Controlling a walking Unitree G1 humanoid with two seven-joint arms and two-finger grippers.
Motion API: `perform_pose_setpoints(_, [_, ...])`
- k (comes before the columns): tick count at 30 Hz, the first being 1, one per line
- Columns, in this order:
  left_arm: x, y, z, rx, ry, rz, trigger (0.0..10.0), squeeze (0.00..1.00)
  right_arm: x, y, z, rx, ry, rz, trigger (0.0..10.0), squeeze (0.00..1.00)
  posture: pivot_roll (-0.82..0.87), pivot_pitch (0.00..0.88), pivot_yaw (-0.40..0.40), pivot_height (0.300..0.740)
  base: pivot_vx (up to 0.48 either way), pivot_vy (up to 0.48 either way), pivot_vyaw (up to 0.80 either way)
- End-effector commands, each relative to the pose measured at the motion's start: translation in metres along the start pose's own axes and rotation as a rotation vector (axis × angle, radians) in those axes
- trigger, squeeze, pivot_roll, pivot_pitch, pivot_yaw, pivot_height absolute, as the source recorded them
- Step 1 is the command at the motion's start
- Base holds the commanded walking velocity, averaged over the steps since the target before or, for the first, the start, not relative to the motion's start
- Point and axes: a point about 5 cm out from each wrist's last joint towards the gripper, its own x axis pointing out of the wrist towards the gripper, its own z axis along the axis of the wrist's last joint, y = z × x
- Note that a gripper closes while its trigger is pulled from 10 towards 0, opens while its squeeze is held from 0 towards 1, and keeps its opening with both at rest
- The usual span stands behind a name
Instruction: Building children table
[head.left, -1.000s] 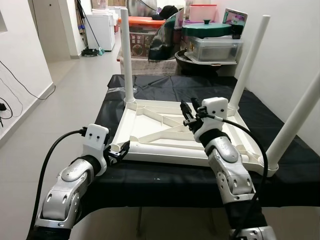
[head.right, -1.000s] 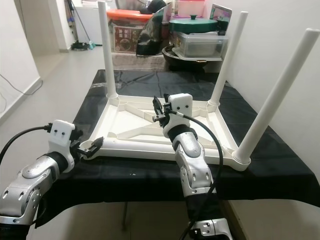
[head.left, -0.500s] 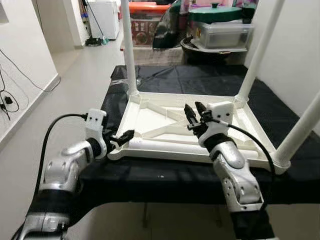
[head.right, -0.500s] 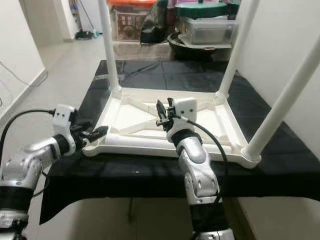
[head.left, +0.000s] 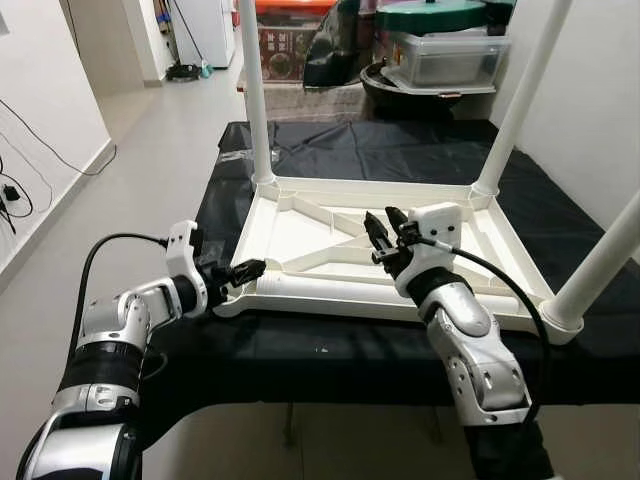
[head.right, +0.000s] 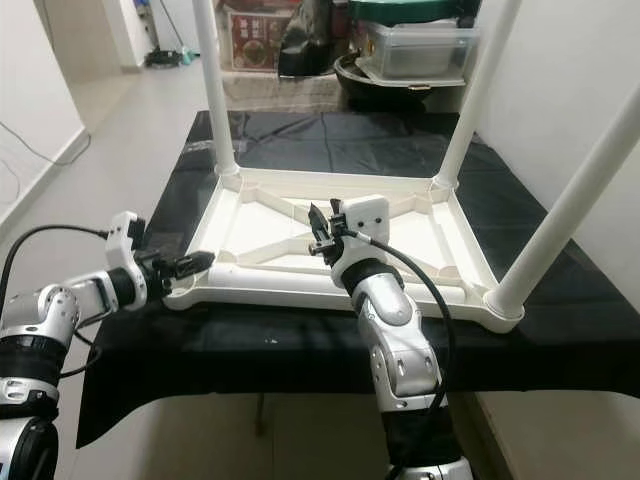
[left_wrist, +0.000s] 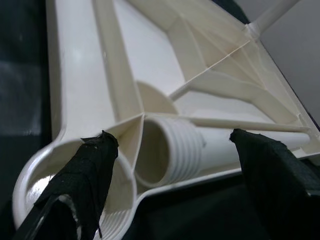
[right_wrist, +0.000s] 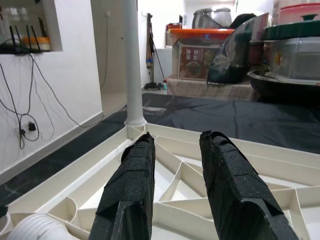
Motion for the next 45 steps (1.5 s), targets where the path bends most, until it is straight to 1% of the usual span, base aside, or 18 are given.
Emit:
perform_pose_setpoints(1, [-0.002,0.004,-0.001,-0.004,0.013,0.007,10.0,0.00,-0.002,-0.002,0.003,0.006,-0.006,-0.007,10.0,0.00,0.07,0.124,-0.029,0.740,0.000,0.000,0.00])
perform_pose_setpoints(7, [0.002,0.003,-0.004,-0.029,0.028,-0.015,10.0,0.00,-0.004,-0.004,0.004,0.001,-0.003,-0.011,10.0,0.00,0.06,0.129,-0.032,0.740,0.000,0.000,0.00])
perform_pose_setpoints(8, [0.006,-0.002,-0.005,-0.037,0.031,-0.046,10.0,0.00,-0.004,-0.004,0.004,-0.001,-0.002,-0.013,10.0,0.00,0.06,0.132,-0.033,0.740,0.000,0.000,0.00])
perform_pose_setpoints(9, [0.006,-0.002,-0.005,-0.037,0.031,-0.046,10.0,0.00,-0.004,-0.004,0.004,-0.001,-0.002,-0.013,10.0,0.00,0.06,0.132,-0.033,0.740,0.000,0.000,0.00])
perform_pose_setpoints(11, [0.013,-0.012,-0.006,-0.044,0.045,-0.098,10.0,0.00,-0.004,-0.003,0.004,-0.003,0.002,-0.014,10.0,0.00,0.06,0.132,-0.033,0.740,0.000,0.000,0.00])
perform_pose_setpoints(12, [0.015,-0.016,-0.005,-0.029,0.051,-0.119,10.0,0.00,-0.004,-0.002,0.004,-0.003,0.003,-0.013,10.0,0.00,0.07,0.134,-0.031,0.740,0.000,0.000,0.00])
perform_pose_setpoints(14, [0.016,-0.019,-0.004,-0.019,0.056,-0.129,10.0,0.00,-0.004,-0.002,0.004,-0.002,0.004,-0.013,10.0,0.00,0.07,0.134,-0.031,0.740,0.000,0.000,0.00])
perform_pose_setpoints(16, [0.017,-0.025,0.007,0.021,0.053,-0.141,10.0,0.00,-0.003,-0.001,0.003,0.002,0.007,-0.012,10.0,0.00,0.08,0.134,-0.029,0.740,0.000,0.000,0.00])
perform_pose_setpoints(18, [0.018,-0.029,0.015,0.038,0.048,-0.153,10.0,0.00,-0.003,0.000,0.003,0.004,0.009,-0.010,10.0,0.00,0.08,0.131,-0.030,0.740,0.000,0.000,0.00])
perform_pose_setpoints(26, [0.021,-0.045,0.027,0.075,0.051,-0.223,10.0,0.00,-0.002,0.001,0.002,0.006,0.015,-0.011,10.0,0.00,0.09,0.131,-0.029,0.740,0.000,0.000,0.00])
perform_pose_setpoints(33, [0.025,-0.043,0.020,0.073,0.088,-0.210,10.0,0.00,0.000,0.002,0.002,0.009,0.016,-0.012,10.0,0.00,0.09,0.128,-0.025,0.740,0.000,0.000,0.00])
perform_pose_setpoints(37, [0.026,-0.041,0.014,0.076,0.111,-0.200,10.0,0.00,-0.001,0.000,0.001,0.008,0.017,-0.020,10.0,0.00,0.09,0.132,-0.022,0.740,0.000,0.000,0.00])
perform_pose_setpoints(42, [0.025,-0.040,0.014,0.096,0.123,-0.193,10.0,0.00,-0.001,-0.001,0.001,0.009,0.019,-0.024,10.0,0.00,0.09,0.134,-0.021,0.740,0.000,0.000,0.00])
perform_pose_setpoints(45, [0.024,-0.042,0.018,0.101,0.120,-0.195,10.0,0.00,-0.001,-0.001,0.001,0.010,0.020,-0.024,10.0,0.00,0.09,0.134,-0.023,0.740,0.000,0.000,0.00])
